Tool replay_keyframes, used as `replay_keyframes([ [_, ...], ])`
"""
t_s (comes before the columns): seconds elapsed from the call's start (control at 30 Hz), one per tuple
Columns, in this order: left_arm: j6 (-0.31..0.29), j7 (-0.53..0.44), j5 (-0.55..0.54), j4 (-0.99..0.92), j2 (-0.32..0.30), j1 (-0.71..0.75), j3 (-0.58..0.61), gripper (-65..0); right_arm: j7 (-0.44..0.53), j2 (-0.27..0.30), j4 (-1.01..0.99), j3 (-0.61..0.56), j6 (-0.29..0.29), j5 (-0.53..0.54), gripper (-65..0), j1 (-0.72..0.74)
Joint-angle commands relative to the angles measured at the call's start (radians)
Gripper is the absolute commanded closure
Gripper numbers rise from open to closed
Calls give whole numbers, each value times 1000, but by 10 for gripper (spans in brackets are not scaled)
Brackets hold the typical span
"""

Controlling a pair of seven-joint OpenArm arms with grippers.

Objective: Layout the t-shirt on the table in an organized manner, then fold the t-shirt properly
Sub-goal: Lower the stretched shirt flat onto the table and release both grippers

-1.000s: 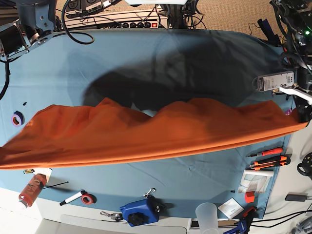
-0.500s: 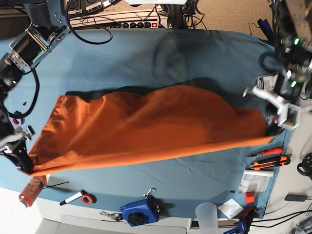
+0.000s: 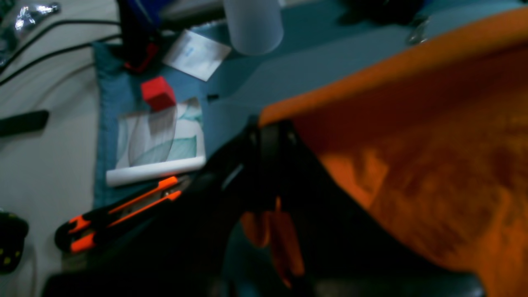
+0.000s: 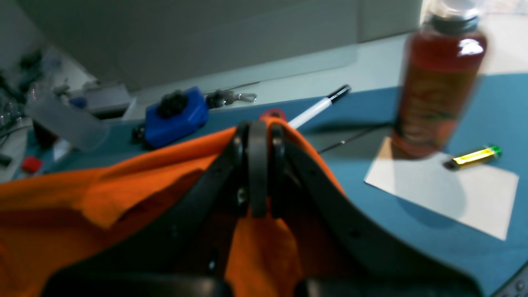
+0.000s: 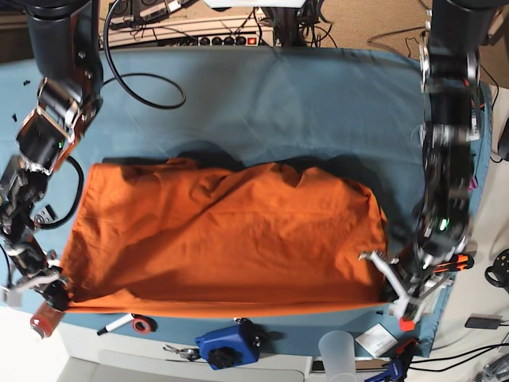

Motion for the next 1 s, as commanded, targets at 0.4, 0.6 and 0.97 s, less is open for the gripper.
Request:
replay_keyframes([
  [0.4, 43, 7, -3, -216, 53, -212, 30, -386, 65, 23, -29, -85, -3, 20, -243, 43],
  [0.6, 42, 183, -52, -139, 53, -223, 24, -384, -183, 23, 40, 74, -3, 270, -243, 43],
  [0.97, 21, 504, -154, 196, 8, -138, -186, -384, -467, 100, 346, 212, -3, 446, -242, -164],
])
